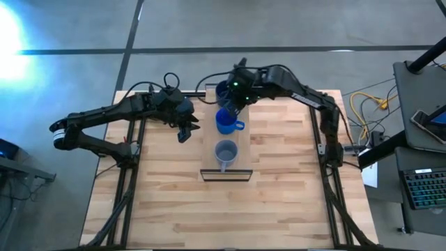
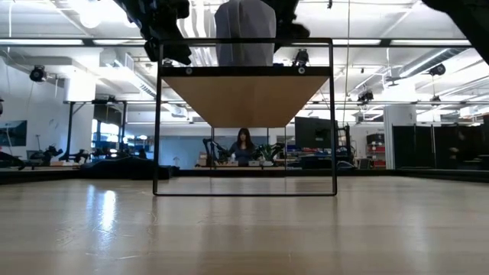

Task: Stack small to large cups/mugs on shelf
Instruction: Return to Home Position

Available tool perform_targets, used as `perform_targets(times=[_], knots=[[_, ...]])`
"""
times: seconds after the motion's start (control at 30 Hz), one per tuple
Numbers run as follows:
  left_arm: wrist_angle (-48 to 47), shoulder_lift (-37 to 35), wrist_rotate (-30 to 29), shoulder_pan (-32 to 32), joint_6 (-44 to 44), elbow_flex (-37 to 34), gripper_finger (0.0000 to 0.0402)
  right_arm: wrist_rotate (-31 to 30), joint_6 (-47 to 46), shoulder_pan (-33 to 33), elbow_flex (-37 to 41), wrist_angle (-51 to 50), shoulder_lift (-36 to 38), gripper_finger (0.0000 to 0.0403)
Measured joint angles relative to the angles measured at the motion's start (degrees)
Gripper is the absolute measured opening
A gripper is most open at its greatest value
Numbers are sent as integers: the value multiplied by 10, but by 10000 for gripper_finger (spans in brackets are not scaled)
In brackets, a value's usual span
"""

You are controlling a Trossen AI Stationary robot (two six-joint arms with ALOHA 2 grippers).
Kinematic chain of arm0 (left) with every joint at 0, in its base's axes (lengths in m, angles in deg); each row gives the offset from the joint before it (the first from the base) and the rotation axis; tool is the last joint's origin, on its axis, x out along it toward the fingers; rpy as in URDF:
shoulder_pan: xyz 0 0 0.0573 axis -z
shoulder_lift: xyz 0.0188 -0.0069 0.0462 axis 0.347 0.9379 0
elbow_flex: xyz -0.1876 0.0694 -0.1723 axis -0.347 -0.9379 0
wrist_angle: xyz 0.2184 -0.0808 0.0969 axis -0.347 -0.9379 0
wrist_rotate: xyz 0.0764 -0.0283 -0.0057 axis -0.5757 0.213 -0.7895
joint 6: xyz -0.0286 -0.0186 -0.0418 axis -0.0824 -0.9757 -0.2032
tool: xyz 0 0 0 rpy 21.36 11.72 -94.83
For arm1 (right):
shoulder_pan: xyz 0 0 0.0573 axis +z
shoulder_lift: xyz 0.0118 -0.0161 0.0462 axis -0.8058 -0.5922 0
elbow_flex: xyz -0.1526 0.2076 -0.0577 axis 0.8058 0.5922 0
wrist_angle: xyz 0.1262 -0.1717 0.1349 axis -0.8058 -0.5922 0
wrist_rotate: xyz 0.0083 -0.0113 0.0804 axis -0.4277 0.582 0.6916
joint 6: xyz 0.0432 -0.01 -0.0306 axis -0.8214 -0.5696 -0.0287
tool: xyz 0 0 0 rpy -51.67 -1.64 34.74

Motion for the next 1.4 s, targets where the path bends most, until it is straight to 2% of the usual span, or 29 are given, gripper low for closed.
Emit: perform_targets(times=[0.17, 0.33, 0.47, 0.6, 0.8, 1.1, 1.33, 1.4], knots=[[2, 0, 0, 0, 1, 0, 130, -63, -32, 42, 0, 27, 58, 95], [4, 0, 0, 0, 1, 0, 130, -113, -153, 110, 0, -11, 90, 89], [19, 0, 0, 0, 21, 0, 130, -120, -285, 163, 5, -100, 80, 83], [31, 0, 7, 0, 26, 0, 130, -123, -352, 210, 44, -52, 77, 76], [28, 1, 16, 0, 26, 0, 130, -103, -483, 254, 112, -74, 77, 65], [22, 1, 16, 0, 26, 0, 130, -101, -543, 282, 154, -53, 78, 61], [10, -20, 17, 0, 26, 0, 130, -183, -517, 349, 163, -45, 78, 59], [21, -30, 17, 0, 26, 0, 130, -188, -516, 371, 163, -48, 78, 59]])
